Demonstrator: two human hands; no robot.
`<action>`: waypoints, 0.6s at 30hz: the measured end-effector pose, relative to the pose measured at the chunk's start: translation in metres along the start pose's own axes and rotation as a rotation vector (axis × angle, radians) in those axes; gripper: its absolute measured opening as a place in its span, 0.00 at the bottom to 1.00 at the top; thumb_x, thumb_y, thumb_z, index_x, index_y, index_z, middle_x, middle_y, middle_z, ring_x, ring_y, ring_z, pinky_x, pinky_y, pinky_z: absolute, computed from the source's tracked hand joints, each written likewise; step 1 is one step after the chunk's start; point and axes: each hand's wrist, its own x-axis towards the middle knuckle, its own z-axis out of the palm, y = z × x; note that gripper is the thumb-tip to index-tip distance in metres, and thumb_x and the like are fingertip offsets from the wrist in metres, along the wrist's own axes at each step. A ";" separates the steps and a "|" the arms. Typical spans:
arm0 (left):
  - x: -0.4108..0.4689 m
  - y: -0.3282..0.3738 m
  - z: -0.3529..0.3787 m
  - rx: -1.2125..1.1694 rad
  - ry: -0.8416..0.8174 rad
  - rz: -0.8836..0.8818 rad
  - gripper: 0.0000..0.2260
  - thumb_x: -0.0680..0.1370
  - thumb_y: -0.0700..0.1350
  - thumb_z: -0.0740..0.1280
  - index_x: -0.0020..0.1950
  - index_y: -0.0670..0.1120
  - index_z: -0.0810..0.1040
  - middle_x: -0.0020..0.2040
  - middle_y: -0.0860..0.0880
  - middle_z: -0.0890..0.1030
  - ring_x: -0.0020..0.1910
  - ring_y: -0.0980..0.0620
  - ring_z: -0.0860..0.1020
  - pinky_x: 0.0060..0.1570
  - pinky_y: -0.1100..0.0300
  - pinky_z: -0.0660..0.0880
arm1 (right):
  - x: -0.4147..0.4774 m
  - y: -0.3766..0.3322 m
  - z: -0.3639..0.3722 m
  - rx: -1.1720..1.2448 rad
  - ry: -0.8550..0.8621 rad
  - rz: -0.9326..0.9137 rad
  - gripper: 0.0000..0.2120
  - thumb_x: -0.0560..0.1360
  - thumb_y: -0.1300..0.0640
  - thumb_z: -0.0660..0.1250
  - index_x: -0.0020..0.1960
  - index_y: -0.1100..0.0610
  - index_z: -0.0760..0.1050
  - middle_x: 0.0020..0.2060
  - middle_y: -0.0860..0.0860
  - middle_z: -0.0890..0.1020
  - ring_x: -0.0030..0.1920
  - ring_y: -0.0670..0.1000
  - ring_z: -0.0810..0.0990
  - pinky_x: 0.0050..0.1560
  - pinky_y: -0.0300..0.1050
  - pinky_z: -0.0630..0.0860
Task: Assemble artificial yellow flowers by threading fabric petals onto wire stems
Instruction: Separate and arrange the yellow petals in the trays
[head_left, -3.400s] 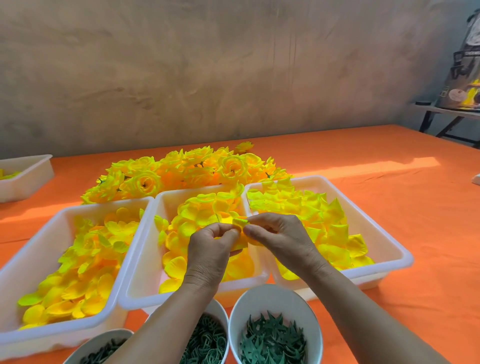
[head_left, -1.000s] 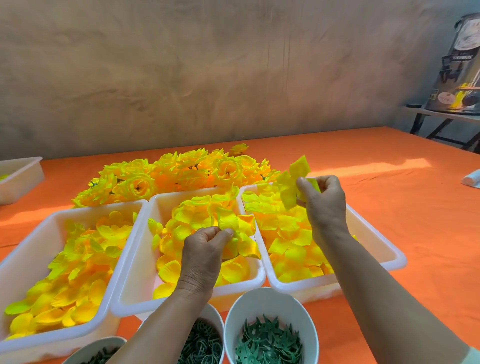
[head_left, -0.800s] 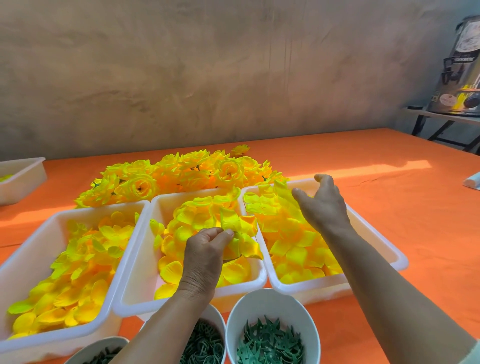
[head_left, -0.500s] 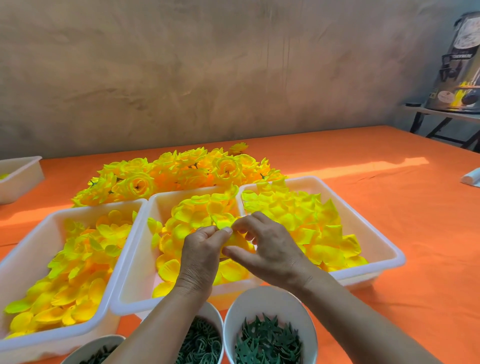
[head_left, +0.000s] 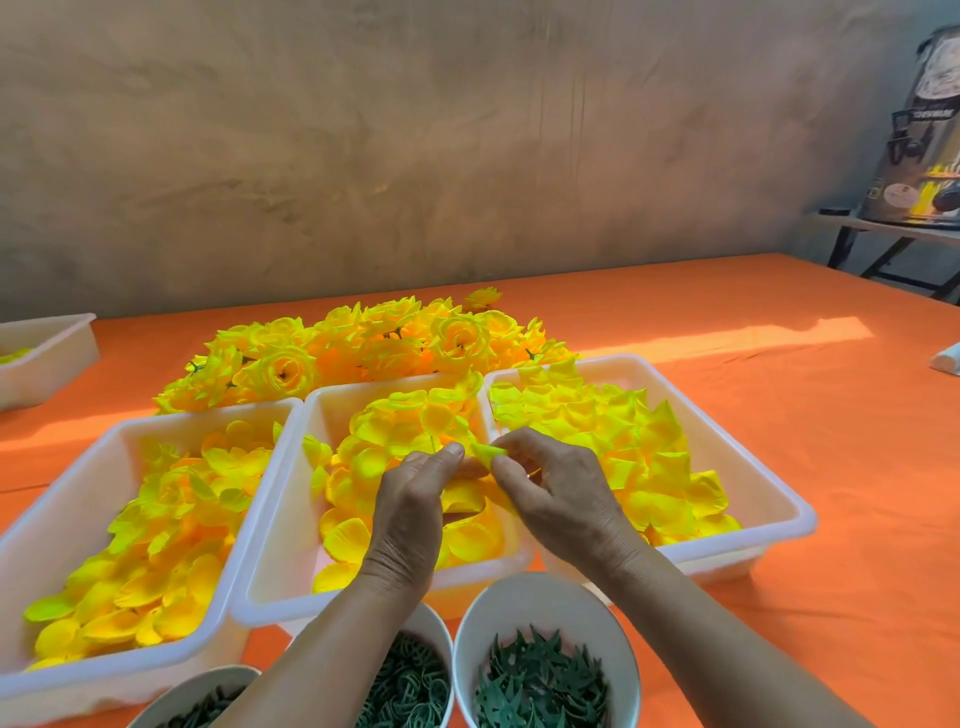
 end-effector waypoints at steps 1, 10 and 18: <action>0.000 0.000 0.000 0.020 0.003 0.005 0.13 0.70 0.51 0.65 0.40 0.46 0.87 0.49 0.42 0.85 0.48 0.45 0.84 0.44 0.47 0.82 | 0.000 0.000 0.000 -0.014 0.013 0.004 0.07 0.76 0.52 0.64 0.47 0.51 0.80 0.32 0.41 0.78 0.35 0.41 0.76 0.37 0.31 0.70; 0.006 -0.008 0.000 0.169 0.109 0.074 0.07 0.72 0.34 0.73 0.39 0.46 0.83 0.44 0.46 0.83 0.32 0.58 0.82 0.35 0.61 0.80 | 0.006 0.006 -0.011 0.594 0.233 0.285 0.05 0.80 0.62 0.61 0.45 0.58 0.73 0.37 0.55 0.84 0.35 0.51 0.84 0.25 0.40 0.72; 0.010 -0.015 0.000 0.260 0.131 0.117 0.10 0.72 0.33 0.71 0.39 0.48 0.83 0.50 0.40 0.81 0.42 0.46 0.82 0.38 0.56 0.81 | 0.012 0.013 -0.015 0.831 0.396 0.414 0.07 0.81 0.62 0.59 0.47 0.57 0.74 0.38 0.52 0.81 0.31 0.47 0.80 0.26 0.40 0.75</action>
